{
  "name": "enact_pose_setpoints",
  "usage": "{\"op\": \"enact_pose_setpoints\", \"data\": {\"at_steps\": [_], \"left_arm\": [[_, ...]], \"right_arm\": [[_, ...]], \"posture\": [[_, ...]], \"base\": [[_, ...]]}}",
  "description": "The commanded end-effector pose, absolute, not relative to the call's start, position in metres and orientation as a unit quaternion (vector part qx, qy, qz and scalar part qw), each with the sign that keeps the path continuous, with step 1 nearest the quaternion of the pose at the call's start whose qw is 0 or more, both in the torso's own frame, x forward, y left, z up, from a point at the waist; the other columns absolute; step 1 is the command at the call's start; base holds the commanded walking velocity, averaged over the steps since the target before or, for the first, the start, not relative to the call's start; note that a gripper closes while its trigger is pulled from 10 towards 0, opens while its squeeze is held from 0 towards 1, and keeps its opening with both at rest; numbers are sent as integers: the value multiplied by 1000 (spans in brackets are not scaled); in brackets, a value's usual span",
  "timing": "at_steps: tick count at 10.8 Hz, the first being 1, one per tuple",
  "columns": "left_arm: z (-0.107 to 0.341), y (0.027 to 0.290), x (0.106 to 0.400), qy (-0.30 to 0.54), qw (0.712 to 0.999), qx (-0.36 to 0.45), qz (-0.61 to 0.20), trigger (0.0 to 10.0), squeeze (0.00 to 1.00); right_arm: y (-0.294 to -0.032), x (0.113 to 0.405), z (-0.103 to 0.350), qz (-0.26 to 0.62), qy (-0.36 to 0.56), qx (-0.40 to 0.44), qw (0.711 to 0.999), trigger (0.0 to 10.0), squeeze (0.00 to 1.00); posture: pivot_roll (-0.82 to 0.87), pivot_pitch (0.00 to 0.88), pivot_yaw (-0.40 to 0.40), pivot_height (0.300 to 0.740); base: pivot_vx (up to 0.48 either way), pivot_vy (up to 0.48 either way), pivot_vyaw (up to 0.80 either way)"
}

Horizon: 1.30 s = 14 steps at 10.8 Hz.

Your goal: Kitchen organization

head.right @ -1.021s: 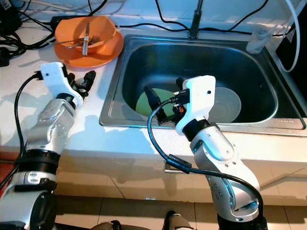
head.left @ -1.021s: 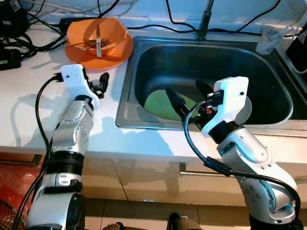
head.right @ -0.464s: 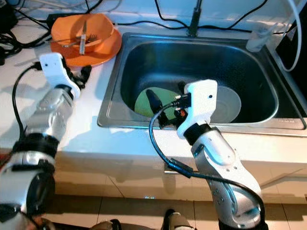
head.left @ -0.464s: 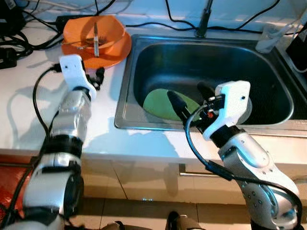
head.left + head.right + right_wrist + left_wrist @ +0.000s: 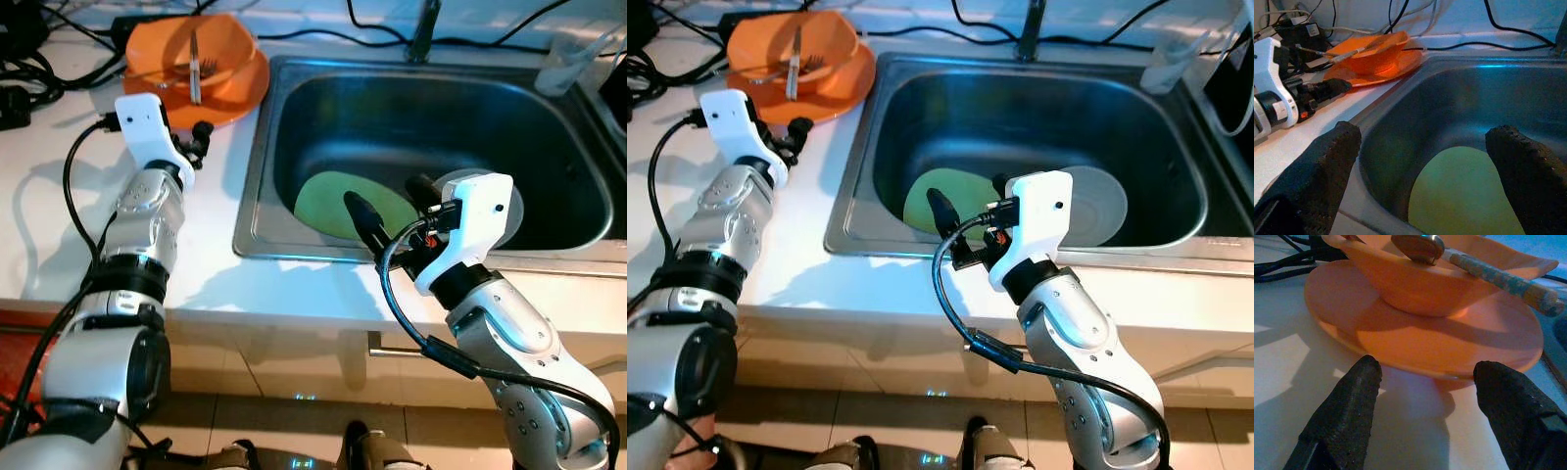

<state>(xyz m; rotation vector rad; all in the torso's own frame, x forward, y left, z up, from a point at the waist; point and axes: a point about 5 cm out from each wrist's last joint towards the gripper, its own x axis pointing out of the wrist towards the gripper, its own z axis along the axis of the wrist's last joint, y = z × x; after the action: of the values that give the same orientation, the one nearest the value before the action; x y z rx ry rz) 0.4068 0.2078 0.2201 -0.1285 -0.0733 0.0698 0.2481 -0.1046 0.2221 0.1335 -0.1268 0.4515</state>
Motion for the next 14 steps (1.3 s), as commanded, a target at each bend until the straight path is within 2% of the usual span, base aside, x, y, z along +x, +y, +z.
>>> {"op": "enact_pose_setpoints", "data": {"at_steps": [1,5,10,14], "left_arm": [[197,210,405,14,997,-66,37,10000,0],[210,211,408,-3,997,-72,37,10000,0],[207,217,395,-27,997,-69,33,10000,0],[220,222,396,-42,996,-67,42,10000,0]], "right_arm": [[-105,243,223,222,-63,66,971,10000,0],[-107,241,222,215,-61,66,973,10000,0],[-107,244,223,220,-63,63,971,10000,0],[-107,246,223,223,-64,62,971,10000,0]], "posture": [[-255,262,-11,740],[-260,261,-2,740],[-241,246,-16,740],[-242,242,-17,740]], "base": [[0,0,0],[0,0,0],[0,0,0],[0,0,0]]}}
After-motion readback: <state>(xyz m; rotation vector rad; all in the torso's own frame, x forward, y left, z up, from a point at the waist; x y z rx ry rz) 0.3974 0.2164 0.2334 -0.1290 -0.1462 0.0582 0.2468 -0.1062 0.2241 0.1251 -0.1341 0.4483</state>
